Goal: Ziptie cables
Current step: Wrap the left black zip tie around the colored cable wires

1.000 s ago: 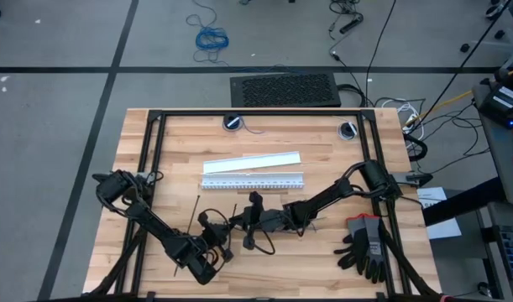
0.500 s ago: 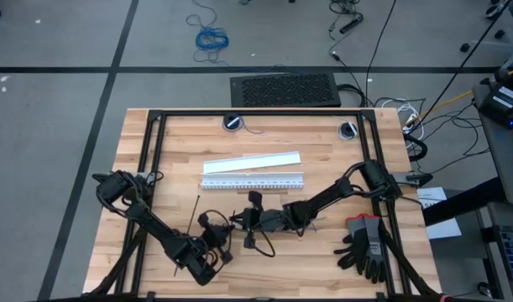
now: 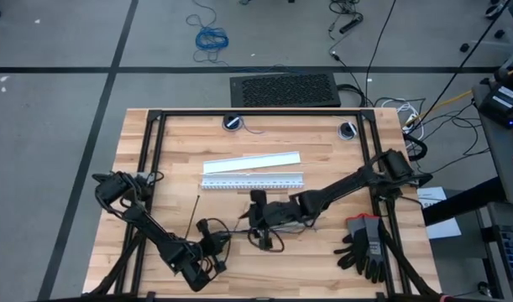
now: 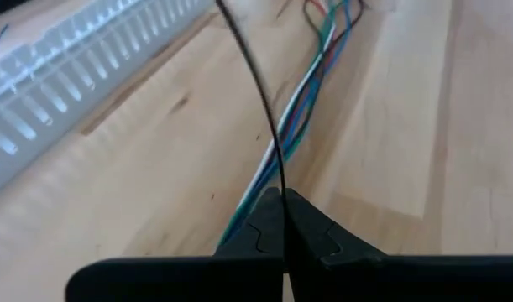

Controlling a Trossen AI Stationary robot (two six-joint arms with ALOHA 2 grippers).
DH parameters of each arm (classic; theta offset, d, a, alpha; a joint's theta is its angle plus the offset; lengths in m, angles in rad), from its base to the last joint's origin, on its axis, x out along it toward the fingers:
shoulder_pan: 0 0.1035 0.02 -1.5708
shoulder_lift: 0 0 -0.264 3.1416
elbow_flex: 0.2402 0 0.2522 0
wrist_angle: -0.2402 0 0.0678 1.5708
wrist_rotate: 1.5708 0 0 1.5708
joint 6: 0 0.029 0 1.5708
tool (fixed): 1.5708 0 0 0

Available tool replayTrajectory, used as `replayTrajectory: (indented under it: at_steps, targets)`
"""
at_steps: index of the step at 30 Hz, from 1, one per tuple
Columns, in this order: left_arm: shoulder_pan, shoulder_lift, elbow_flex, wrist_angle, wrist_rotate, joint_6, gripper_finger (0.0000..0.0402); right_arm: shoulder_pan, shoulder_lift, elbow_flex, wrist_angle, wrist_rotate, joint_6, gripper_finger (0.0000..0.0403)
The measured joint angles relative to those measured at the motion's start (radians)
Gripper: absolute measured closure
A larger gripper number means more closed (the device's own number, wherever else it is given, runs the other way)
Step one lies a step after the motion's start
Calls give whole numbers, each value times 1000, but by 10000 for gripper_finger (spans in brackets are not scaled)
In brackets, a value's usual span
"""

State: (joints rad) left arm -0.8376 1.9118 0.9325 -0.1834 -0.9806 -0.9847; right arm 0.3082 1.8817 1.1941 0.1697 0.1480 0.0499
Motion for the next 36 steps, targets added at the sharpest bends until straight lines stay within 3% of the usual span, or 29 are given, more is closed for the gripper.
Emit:
replayTrajectory:
  at_steps: [6, 11, 16, 36]
  targets:
    - [-3, -15, 0, 18, -46, 9, 401, 68, 32, -83, -18, -22, 145, 189]
    - [3, -16, 0, 152, -71, 125, 401, 104, 79, -147, 399, 37, 167, 209]
    - [12, -17, 0, 242, -71, 224, 401, 81, 130, -154, 564, 36, 152, 237]
    - [19, -17, 0, 258, -71, 234, 401, 45, 148, -157, 587, -49, 129, 327]
